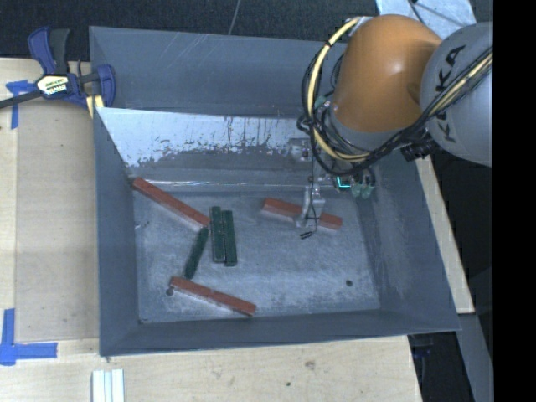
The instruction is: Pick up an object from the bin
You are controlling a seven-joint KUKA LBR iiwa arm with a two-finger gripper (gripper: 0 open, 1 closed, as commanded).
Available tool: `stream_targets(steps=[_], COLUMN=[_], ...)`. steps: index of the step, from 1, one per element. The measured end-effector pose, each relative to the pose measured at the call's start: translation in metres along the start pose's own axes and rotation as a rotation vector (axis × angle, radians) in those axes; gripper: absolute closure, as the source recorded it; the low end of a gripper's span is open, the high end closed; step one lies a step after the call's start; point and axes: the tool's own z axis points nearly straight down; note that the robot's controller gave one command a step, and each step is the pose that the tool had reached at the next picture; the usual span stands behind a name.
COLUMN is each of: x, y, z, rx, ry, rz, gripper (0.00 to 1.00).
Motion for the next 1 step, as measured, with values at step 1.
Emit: stream_targets(steps=[1], x=[-0.0016], y=[-0.0002], z=[-0.005], rx=[0.0], ry=[-0.009], rz=[0.001], gripper=[0.0])
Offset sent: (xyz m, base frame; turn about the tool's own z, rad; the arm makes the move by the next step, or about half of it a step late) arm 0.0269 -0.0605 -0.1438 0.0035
